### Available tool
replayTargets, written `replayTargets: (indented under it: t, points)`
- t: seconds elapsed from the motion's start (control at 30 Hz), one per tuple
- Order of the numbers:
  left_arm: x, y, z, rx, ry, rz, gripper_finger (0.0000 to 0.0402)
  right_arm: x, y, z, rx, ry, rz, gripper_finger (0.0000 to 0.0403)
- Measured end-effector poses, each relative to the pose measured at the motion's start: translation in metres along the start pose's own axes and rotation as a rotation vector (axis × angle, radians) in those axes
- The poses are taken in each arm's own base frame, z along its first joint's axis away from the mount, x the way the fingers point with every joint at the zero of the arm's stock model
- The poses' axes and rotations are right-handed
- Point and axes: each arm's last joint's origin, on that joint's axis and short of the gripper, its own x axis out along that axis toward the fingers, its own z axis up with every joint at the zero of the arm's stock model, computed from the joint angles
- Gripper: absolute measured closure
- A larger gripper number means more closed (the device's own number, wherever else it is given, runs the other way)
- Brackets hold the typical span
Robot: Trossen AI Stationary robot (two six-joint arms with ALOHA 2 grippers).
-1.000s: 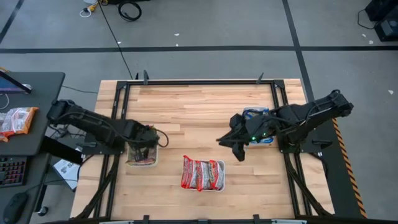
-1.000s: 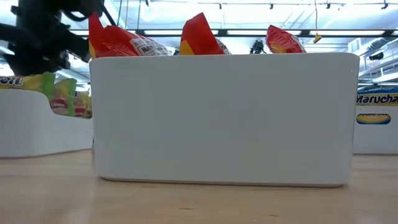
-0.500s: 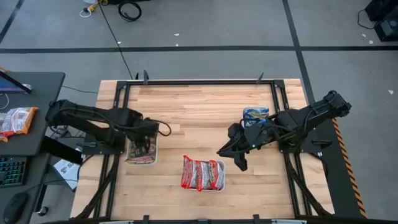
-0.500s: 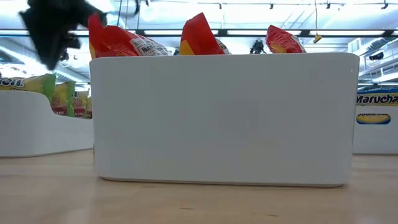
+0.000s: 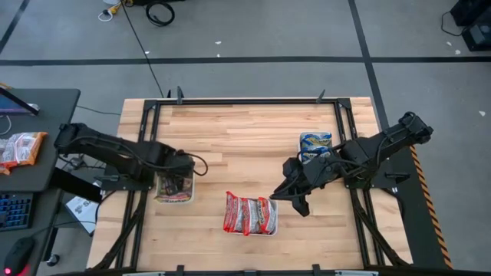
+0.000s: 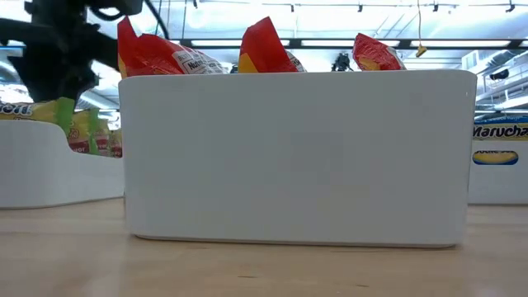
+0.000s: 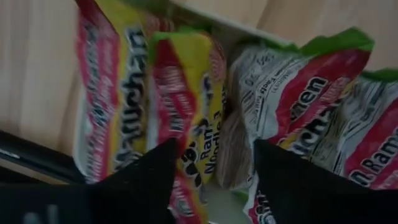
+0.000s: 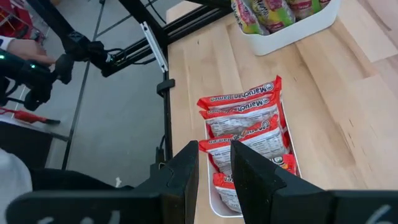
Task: Sort Maruchan noodles
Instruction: Adjust the green noodle packs in the left white bin
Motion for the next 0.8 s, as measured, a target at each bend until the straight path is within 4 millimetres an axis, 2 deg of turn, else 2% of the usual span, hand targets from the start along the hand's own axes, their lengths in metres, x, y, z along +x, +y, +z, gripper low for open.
replayTargets:
  t: [0.13, 0.27, 0.57, 0.7, 0.8]
  points:
    - [0.007, -0.003, -0.005, 0.015, 0.028, -0.019, 0.0135, 0.000, 0.000, 0.000, -0.001, 0.000, 0.000, 0.0305]
    - [0.013, -0.010, -0.007, 0.076, -0.001, -0.037, 0.0108, 0.000, -0.002, 0.002, 0.004, -0.005, -0.007, 0.0305]
    - [0.015, -0.013, -0.008, 0.050, -0.006, -0.052, 0.0104, 0.001, -0.003, 0.003, 0.006, -0.008, -0.009, 0.0305]
    - [0.015, -0.018, -0.006, 0.050, 0.025, -0.179, 0.0104, 0.001, -0.003, 0.003, 0.006, -0.009, -0.010, 0.0305]
    - [0.017, -0.019, -0.008, 0.062, 0.027, -0.178, 0.0110, 0.000, -0.002, 0.002, 0.004, -0.006, -0.007, 0.0305]
